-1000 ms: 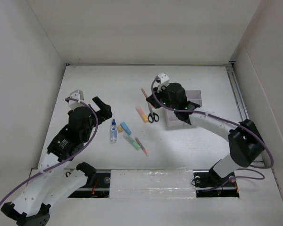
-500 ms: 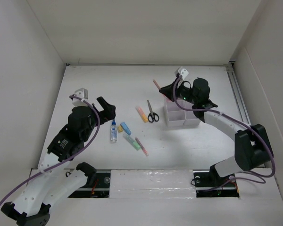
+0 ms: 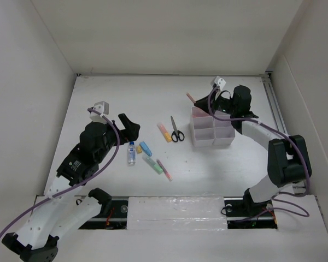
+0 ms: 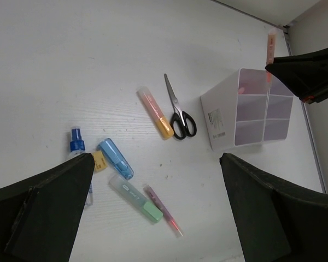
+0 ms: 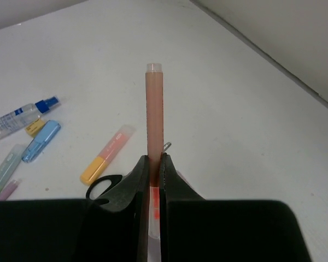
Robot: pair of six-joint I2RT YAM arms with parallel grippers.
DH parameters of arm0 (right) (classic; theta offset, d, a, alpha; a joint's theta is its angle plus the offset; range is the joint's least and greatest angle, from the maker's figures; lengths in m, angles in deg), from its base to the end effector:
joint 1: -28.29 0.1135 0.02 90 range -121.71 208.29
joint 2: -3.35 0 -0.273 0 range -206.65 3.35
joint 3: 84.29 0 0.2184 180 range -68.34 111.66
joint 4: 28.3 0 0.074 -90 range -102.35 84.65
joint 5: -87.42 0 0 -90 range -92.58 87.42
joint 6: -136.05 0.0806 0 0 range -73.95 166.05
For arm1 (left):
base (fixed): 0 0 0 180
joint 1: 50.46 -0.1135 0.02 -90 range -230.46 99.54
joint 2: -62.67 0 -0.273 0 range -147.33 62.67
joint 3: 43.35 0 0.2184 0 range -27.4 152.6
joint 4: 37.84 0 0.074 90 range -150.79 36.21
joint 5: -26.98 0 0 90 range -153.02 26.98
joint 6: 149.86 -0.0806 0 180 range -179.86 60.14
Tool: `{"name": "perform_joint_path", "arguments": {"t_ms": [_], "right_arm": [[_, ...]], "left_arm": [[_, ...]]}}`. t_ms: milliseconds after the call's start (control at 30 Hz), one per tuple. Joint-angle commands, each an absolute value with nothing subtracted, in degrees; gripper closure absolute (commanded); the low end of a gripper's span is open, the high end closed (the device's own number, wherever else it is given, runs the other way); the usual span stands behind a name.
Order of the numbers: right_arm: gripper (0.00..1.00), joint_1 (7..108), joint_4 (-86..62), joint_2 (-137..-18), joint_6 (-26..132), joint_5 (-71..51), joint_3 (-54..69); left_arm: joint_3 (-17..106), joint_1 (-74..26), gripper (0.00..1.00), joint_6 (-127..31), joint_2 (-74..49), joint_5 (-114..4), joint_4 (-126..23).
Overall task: Sort the stationery into containers
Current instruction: Place the pen in the storage box.
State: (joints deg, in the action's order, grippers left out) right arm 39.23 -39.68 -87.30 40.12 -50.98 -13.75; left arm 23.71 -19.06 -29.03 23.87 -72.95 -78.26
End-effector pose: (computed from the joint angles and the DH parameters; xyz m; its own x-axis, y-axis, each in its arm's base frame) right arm 0.3363 0.1264 0.2920 -0.0602 -0.0815 -0.9949 -0.8625 0.5059 0.0108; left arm 0.1349 -0.0661 0.3557 -0.3437 -0.3817 -0.8580 0.2250 0.8536 -0.4698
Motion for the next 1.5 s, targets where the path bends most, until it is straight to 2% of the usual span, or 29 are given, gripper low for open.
{"name": "perform_joint_path", "arguments": {"t_ms": [0,400,1467], "right_arm": [[1.00,38.5,-39.0,-88.0,35.1,-54.5,-10.2],[1.00,36.9,-24.2,-93.1,25.1,-56.4,-2.3],[1.00,36.9,-15.6,-93.9,22.6,-54.8,-1.2]], "left_arm": [[23.4,-19.0,0.00,-30.6,23.7,-71.5,-75.2],[23.4,-19.0,0.00,-31.1,23.7,-69.3,-74.7],[23.4,-19.0,0.00,-32.7,27.0,-65.2,-73.1]]}}
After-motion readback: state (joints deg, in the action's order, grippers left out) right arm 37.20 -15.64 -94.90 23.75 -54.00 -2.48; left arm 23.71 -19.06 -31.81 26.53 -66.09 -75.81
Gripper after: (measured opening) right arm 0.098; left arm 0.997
